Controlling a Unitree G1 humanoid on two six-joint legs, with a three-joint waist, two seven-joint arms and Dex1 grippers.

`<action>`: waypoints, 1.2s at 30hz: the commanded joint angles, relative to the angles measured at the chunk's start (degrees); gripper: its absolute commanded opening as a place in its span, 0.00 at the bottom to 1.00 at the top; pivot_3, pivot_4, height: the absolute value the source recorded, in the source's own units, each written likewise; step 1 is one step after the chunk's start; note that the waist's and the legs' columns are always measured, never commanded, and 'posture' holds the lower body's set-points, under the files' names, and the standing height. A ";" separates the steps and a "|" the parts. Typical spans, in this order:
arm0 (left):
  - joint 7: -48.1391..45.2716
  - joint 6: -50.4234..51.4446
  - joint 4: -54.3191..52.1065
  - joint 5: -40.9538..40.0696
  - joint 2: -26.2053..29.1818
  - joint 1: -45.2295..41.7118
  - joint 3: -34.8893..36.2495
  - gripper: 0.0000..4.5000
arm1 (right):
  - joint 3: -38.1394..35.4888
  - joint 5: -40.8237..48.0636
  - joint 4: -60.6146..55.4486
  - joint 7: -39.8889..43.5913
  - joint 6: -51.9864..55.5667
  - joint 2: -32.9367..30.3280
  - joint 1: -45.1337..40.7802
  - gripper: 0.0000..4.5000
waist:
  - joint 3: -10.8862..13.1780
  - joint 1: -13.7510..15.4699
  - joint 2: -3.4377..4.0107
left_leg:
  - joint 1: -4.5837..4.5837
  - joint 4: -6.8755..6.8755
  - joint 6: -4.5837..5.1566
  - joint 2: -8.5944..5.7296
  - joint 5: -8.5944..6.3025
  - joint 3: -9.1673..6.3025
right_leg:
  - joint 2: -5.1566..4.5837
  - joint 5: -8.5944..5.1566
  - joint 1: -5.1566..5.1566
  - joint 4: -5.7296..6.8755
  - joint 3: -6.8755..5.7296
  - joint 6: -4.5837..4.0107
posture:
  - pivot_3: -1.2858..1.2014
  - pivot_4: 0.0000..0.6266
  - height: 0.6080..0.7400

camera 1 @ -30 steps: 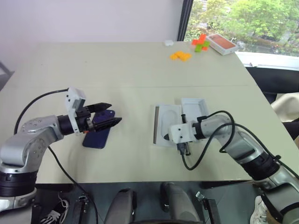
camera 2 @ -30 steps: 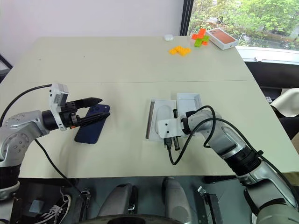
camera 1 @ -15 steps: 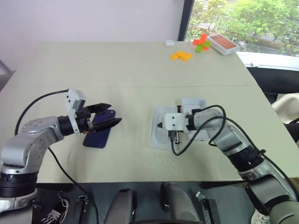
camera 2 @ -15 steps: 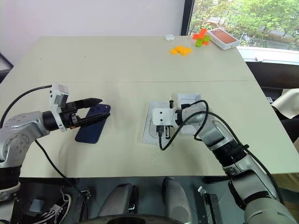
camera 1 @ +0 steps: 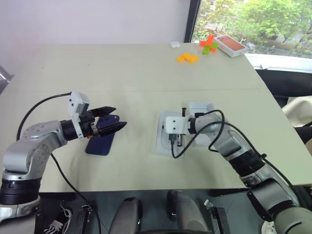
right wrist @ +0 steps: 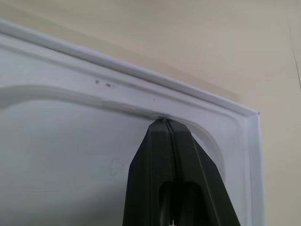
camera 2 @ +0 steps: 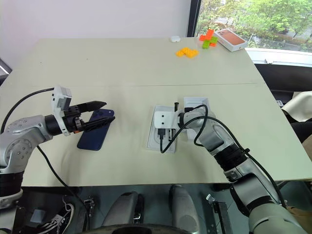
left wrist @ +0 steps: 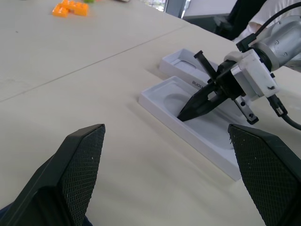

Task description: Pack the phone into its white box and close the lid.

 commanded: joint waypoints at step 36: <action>-0.97 2.03 17.63 2.38 7.34 -4.32 4.48 0.99 | -3.33 9.82 3.67 -9.72 7.89 16.55 -9.25 0.01 | 0.03 -0.20 0.04 | -0.05 -0.04 -0.02 -0.01 0.01 -0.07 | -0.04 0.12 -0.10 0.06 -0.06 0.15 | 0.52 0.24 1.00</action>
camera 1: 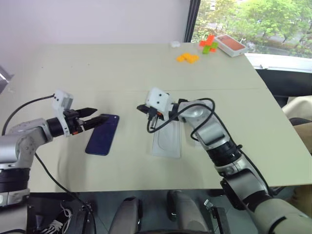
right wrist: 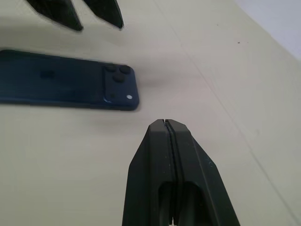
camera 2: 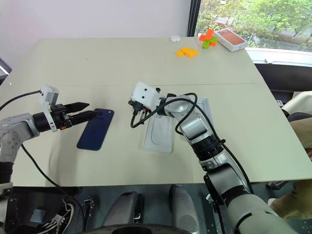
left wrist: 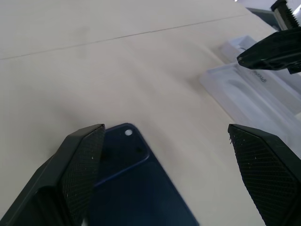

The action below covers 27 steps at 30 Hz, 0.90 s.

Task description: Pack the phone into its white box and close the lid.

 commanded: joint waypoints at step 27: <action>-5.36 18.58 15.30 -1.61 8.14 -3.26 3.75 0.99 | 7.51 -12.37 12.09 -7.04 -4.57 10.38 -4.02 0.01 | 0.00 -1.41 0.00 | -0.03 -0.02 -0.05 0.00 0.03 -0.05 | 0.00 0.01 -0.07 0.10 -0.02 0.00 | 0.52 0.24 1.00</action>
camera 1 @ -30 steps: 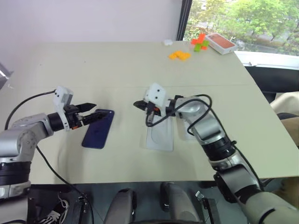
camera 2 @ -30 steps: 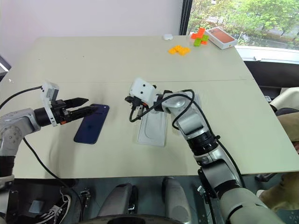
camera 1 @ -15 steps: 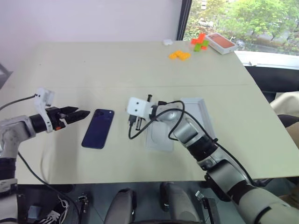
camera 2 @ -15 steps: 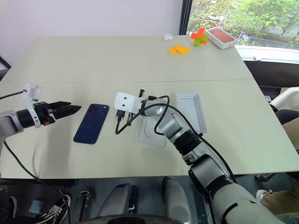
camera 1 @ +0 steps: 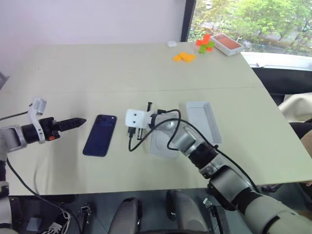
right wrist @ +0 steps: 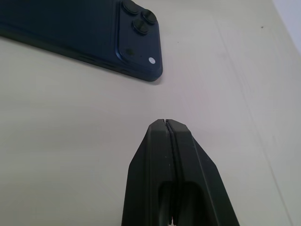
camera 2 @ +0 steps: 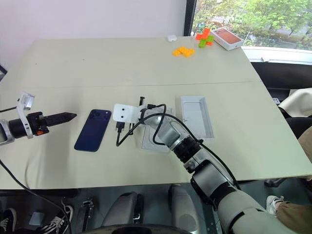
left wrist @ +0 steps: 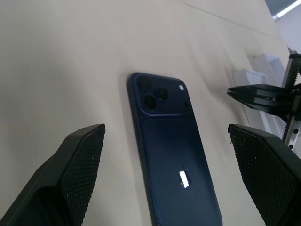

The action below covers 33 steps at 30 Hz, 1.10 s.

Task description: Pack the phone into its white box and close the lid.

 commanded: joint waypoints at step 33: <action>3.64 19.75 -8.07 -5.74 -10.48 1.67 -0.95 0.99 | 4.86 -0.51 2.58 9.40 2.98 1.88 -2.54 0.01 | -0.03 0.16 -0.02 | 0.02 -0.04 -0.10 -0.15 0.04 -0.05 | -0.19 0.02 -0.04 0.14 -0.02 -0.02 | 0.52 0.24 1.00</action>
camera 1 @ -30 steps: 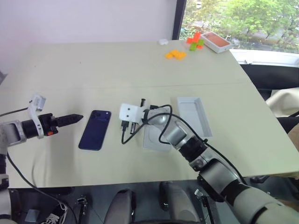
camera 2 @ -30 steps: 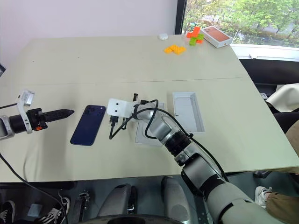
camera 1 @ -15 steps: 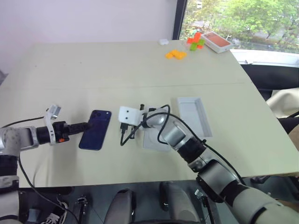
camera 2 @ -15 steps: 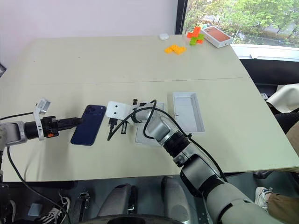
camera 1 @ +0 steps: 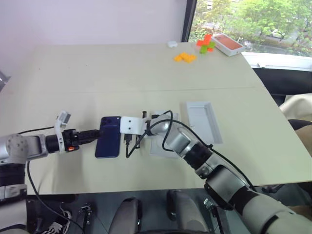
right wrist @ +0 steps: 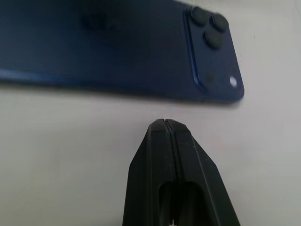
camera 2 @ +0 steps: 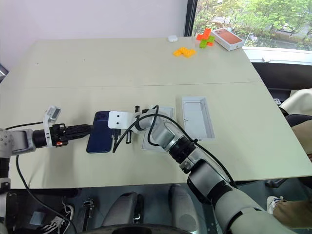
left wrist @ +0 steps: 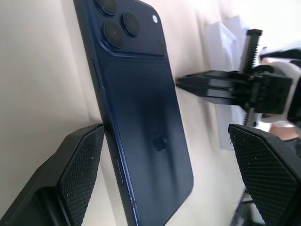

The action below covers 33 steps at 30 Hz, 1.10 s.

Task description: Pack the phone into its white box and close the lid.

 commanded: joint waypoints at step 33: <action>18.37 14.07 -9.70 -10.15 -11.23 -6.14 12.59 0.99 | -0.22 -3.28 0.09 1.83 -1.57 0.44 0.94 0.01 | -0.04 0.15 0.05 | 0.01 -0.04 -0.28 -0.21 0.15 -0.51 | -0.34 0.00 0.22 -0.06 -0.52 0.01 | 0.52 0.24 1.00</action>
